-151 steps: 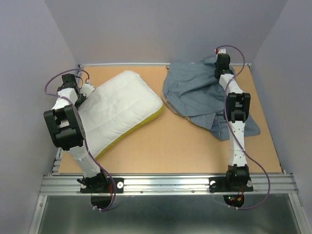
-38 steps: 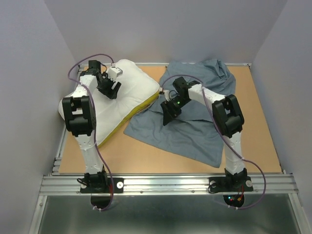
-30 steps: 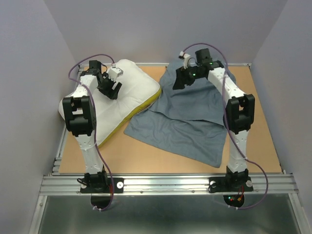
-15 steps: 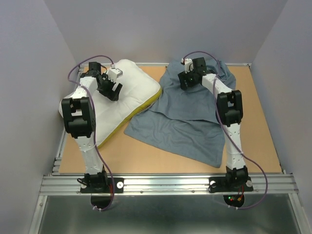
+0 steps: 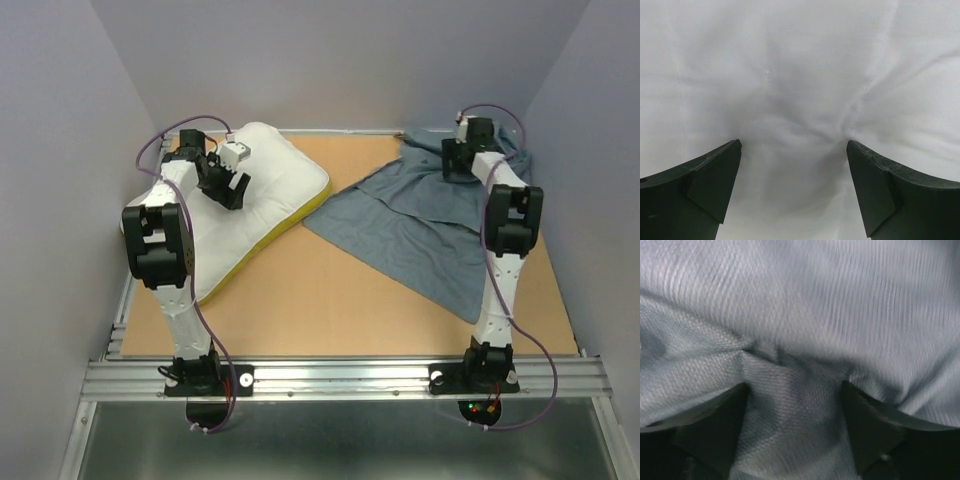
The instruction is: Put the pillow into the pillowcase
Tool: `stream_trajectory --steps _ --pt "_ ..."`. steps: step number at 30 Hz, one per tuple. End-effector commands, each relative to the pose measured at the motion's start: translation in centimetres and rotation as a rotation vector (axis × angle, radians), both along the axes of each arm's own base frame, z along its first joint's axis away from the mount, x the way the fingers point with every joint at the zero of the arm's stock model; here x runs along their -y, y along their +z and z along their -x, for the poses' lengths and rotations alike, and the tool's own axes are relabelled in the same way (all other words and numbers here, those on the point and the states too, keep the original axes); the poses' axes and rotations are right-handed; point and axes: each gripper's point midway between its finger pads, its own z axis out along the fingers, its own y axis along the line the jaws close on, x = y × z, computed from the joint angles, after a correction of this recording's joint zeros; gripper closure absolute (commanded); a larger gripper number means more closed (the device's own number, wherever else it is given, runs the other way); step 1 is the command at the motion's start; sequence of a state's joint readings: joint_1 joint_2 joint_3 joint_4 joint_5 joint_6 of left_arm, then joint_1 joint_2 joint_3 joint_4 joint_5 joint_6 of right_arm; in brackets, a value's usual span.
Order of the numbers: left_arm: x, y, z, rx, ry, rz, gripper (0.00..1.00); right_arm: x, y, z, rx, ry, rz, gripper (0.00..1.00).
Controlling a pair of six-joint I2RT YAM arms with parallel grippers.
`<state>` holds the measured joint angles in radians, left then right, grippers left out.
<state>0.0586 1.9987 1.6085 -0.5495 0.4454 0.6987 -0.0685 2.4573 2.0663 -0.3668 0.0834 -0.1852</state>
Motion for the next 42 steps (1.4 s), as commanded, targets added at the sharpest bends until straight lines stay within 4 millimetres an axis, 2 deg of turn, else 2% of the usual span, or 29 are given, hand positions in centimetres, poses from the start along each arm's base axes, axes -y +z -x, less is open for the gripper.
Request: stream_trajectory --steps 1,2,4,5,6,7,8,9,10,12,13,17,23,27,28,29,30,31,32,33,34,35,36,37,38,39,40,41,42 --pt "1.6 5.1 0.7 0.089 -0.085 -0.009 0.01 -0.5 3.9 6.3 -0.082 0.092 -0.090 0.16" --pt "2.1 5.9 1.1 0.111 -0.123 -0.028 0.01 -1.9 3.0 8.7 -0.134 0.130 -0.135 0.13" --pt "3.9 5.3 2.8 0.092 -0.185 -0.040 0.01 -5.0 5.2 10.9 -0.132 0.226 -0.217 0.12" --pt "4.3 5.3 3.4 0.091 -0.202 -0.047 0.01 -5.9 8.3 11.9 -0.088 0.259 -0.230 0.12" --pt "4.7 5.7 4.0 0.103 -0.226 -0.058 0.01 -6.7 7.8 14.4 -0.141 0.308 -0.244 0.12" --pt "4.9 4.9 4.9 0.082 -0.237 -0.061 0.01 -7.3 8.4 15.5 -0.143 0.335 -0.247 0.12" --pt "5.3 4.8 5.3 0.080 -0.249 -0.053 0.01 -7.6 10.1 17.1 -0.133 0.364 -0.234 0.12" --pt "5.4 5.0 5.6 0.083 -0.248 -0.046 0.01 -7.7 10.0 18.3 -0.146 0.423 -0.196 0.13" --pt "5.5 4.7 6.0 0.073 -0.247 -0.038 0.01 -7.6 8.7 20.2 -0.198 0.432 -0.178 0.14" --pt "5.8 4.8 6.3 0.071 -0.243 -0.015 0.01 -7.5 8.0 23.4 -0.262 0.526 -0.125 0.20" --pt "5.9 4.7 6.5 0.069 -0.242 -0.009 0.01 -7.4 6.2 25.6 -0.332 0.537 -0.110 0.25" --pt "6.2 5.3 6.3 0.085 -0.227 0.020 0.01 -6.3 3.4 30.3 -0.492 0.578 -0.034 0.50" --pt "5.7 5.4 5.3 0.097 -0.187 0.002 0.01 -5.6 1.0 33.9 -0.616 0.574 -0.009 0.55" --pt "5.2 5.0 4.6 0.097 -0.168 -0.020 0.01 -8.0 -1.7 37.6 -0.737 0.638 -0.053 0.56" --pt "4.9 5.0 4.3 0.099 -0.154 -0.020 0.01 -8.9 -2.0 38.0 -0.751 0.653 -0.069 0.56" --pt "4.4 5.6 3.3 0.129 -0.127 -0.033 0.01 -11.0 -2.4 38.6 -0.767 0.706 -0.101 0.56" --pt "4.0 5.7 2.6 0.139 -0.096 -0.043 0.01 -12.1 -3.3 38.9 -0.802 0.722 -0.128 0.55" --pt "3.7 5.5 1.9 0.131 -0.045 -0.036 0.01 -13.5 -3.5 38.7 -0.808 0.719 -0.157 0.55" --pt "3.3 6.8 0.4 0.171 -0.016 -0.037 0.01 -15.8 -4.5 39.2 -0.851 0.771 -0.192 0.55" --pt "3.2 6.6 -0.3 0.172 -0.004 -0.029 0.01 -17.2 -4.7 39.1 -0.867 0.765 -0.223 0.55" --pt "3.2 8.0 -1.7 0.210 0.017 -0.021 0.01 -19.9 -4.3 38.3 -0.851 0.816 -0.266 0.55" --pt "3.2 8.3 -2.3 0.219 0.027 -0.023 0.01 -21.3 -4.4 38.0 -0.856 0.831 -0.296 0.55" --pt "3.3 7.3 -3.1 0.197 0.026 -0.023 0.01 -22.7 -5.2 38.0 -0.898 0.805 -0.345 0.55" --pt "3.5 7.2 -4.3 0.195 0.023 -0.021 0.01 -25.6 -4.5 36.9 -0.883 0.816 -0.421 0.54" --pt "3.5 8.5 -4.7 0.217 0.026 -0.018 0.01 -26.4 -4.2 37.4 -0.886 0.839 -0.455 0.54" --pt "3.8 8.0 -5.1 0.201 0.008 -0.007 0.01 -28.2 -3.0 35.5 -0.836 0.854 -0.497 0.54" --pt "4.1 6.3 -5.6 0.163 0.001 -0.004 0.01 -29.5 -2.5 35.2 -0.842 0.830 -0.552 0.52" --pt "4.2 5.8 -6.5 0.164 -0.014 -0.002 0.01 -31.4 -0.5 34.0 -0.804 0.844 -0.636 0.48" --pt "4.4 5.2 -6.8 0.158 -0.022 -0.001 0.01 -32.1 0.5 33.5 -0.781 0.852 -0.669 0.46"
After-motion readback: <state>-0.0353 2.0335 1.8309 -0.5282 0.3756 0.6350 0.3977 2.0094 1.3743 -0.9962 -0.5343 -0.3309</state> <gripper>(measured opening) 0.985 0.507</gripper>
